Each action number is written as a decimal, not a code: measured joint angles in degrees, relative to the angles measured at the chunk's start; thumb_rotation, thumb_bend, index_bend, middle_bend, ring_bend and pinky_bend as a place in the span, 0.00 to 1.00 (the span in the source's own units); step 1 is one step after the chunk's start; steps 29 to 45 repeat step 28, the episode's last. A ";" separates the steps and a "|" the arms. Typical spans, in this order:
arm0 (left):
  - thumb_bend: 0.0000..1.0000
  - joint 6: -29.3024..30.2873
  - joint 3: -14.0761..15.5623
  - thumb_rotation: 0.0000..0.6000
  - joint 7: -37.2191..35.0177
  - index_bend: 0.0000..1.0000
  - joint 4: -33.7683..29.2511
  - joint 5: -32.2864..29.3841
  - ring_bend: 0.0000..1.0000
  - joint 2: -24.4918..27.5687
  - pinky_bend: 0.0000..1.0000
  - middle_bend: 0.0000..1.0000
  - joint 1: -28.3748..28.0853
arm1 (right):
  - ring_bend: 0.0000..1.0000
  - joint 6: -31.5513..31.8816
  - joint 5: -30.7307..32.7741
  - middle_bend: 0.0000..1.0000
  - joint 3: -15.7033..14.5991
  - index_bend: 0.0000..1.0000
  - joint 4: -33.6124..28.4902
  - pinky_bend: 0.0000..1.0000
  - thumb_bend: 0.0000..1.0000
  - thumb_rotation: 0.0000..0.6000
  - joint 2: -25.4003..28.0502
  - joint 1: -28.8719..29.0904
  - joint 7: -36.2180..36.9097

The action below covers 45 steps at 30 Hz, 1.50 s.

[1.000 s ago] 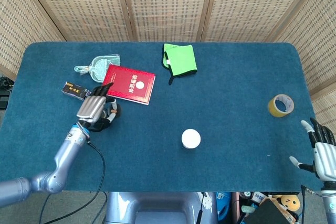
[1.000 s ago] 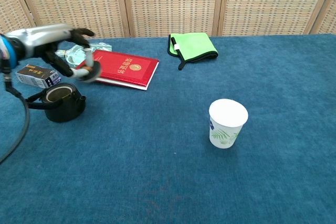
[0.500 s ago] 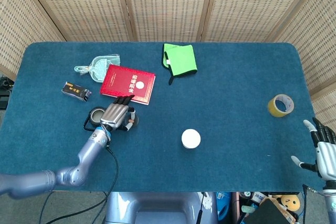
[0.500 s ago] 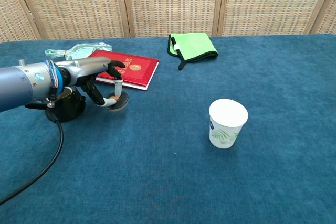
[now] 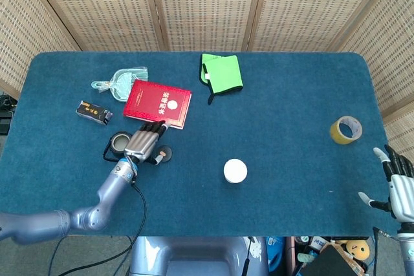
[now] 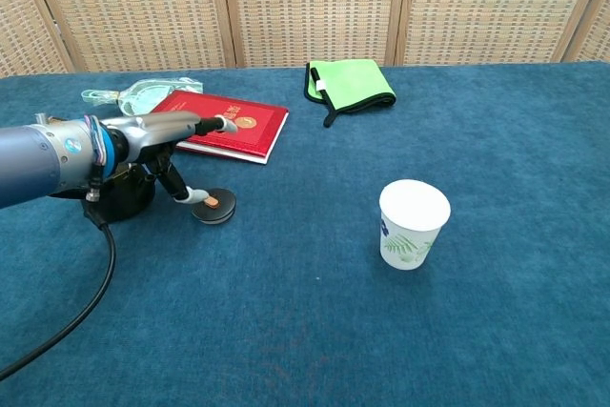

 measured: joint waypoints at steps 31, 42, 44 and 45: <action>0.18 28.64 11.62 1.00 -28.81 0.00 -9.43 31.09 0.00 25.54 0.00 0.00 32.57 | 0.00 2.20 -1.58 0.00 -0.52 0.00 -1.15 0.00 0.00 1.00 -0.08 -0.79 -1.71; 0.18 28.64 11.62 1.00 -28.81 0.00 -9.43 31.09 0.00 25.54 0.00 0.00 32.57 | 0.00 2.20 -1.58 0.00 -0.52 0.00 -1.15 0.00 0.00 1.00 -0.08 -0.79 -1.71; 0.18 28.64 11.62 1.00 -28.81 0.00 -9.43 31.09 0.00 25.54 0.00 0.00 32.57 | 0.00 2.20 -1.58 0.00 -0.52 0.00 -1.15 0.00 0.00 1.00 -0.08 -0.79 -1.71; 0.18 28.64 11.62 1.00 -28.81 0.00 -9.43 31.09 0.00 25.54 0.00 0.00 32.57 | 0.00 2.20 -1.58 0.00 -0.52 0.00 -1.15 0.00 0.00 1.00 -0.08 -0.79 -1.71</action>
